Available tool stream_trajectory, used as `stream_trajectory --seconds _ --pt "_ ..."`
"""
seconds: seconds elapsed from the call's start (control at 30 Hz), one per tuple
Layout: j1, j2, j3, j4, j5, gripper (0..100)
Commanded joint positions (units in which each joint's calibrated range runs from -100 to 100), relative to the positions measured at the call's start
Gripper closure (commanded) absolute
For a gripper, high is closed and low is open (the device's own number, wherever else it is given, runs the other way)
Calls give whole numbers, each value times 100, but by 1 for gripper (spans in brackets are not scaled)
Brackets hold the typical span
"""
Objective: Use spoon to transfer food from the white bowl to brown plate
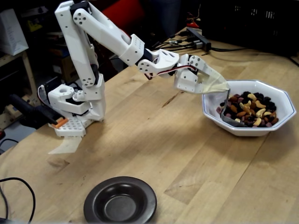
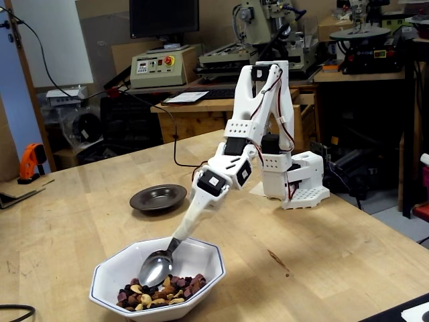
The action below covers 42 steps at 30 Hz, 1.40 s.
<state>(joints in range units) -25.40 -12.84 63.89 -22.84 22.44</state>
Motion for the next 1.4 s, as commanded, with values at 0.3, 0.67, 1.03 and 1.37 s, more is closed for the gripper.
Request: stream_trajectory --seconds 0.3,0.67,1.03,1.37 --pt "51 526 -274 -886 0 96" --pt "-52 595 -283 -909 -63 96" --pt "-630 586 -353 -909 -991 96" --pt "-749 544 -371 -965 -1817 96"
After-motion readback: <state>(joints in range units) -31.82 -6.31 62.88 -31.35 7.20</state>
